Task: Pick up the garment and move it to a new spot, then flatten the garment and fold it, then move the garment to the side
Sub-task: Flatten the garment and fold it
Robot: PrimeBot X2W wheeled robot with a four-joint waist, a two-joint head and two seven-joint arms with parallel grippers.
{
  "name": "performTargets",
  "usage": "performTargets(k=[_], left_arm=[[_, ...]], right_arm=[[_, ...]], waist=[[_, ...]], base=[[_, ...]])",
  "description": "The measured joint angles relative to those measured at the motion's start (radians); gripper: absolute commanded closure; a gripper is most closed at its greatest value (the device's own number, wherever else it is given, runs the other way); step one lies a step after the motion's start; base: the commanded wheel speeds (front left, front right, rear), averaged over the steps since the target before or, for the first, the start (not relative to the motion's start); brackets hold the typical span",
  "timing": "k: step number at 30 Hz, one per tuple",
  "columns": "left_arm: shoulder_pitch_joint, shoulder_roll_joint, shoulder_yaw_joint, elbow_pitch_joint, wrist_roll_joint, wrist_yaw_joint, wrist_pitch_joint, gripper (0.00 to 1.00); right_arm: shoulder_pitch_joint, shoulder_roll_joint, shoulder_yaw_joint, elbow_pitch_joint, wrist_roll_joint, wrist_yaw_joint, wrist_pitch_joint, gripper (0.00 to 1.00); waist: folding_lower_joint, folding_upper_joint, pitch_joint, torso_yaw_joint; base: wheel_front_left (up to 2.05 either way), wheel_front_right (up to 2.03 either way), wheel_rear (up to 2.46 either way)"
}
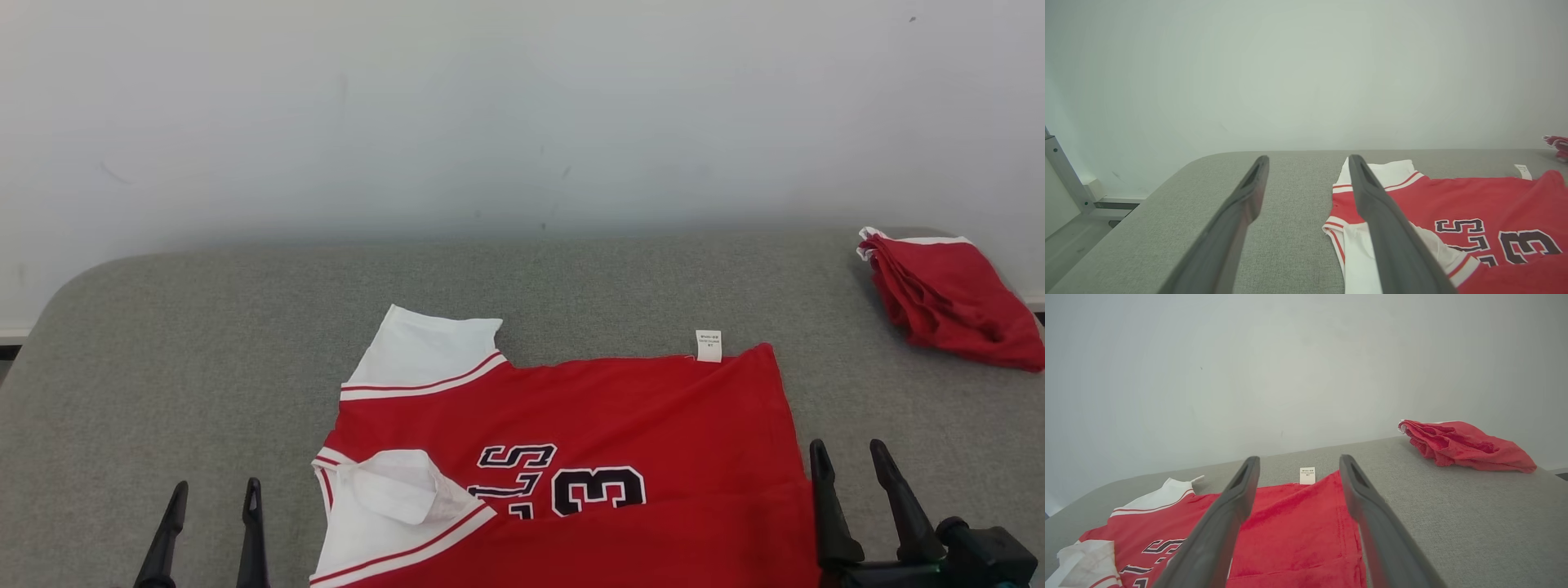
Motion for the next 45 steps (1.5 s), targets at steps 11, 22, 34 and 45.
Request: performTargets(k=[11,22,34,45], left_arm=[[0.036,-0.077,0.079,0.005,0.071,-0.085,0.000,0.00],[0.049,-0.121,0.130,0.009,0.116,-0.104,0.000,0.00],[-0.202,-0.027,0.127,0.161,0.082,-0.166,0.003,0.00],[-0.608,0.142,-0.020,0.302,-0.057,-0.179,0.146,0.00]], right_arm=[[0.074,0.067,-0.030,-0.147,-0.126,0.000,-0.002,0.00],[0.087,0.082,-0.043,-0.132,-0.153,0.000,-0.002,0.00],[-0.182,0.001,0.009,0.160,-0.125,0.000,0.006,0.00],[-0.575,-0.026,0.072,0.411,-0.096,0.000,0.036,0.00]], waist=[[0.0000,0.0001,-0.002,-0.017],[0.0000,0.0000,0.001,-0.033],[0.0000,0.0001,0.058,-0.091],[0.0002,0.0001,0.203,-0.142]], base=[[0.00,0.00,0.00],[0.00,0.00,0.00],[0.00,0.00,0.00],[0.00,0.00,0.00]])
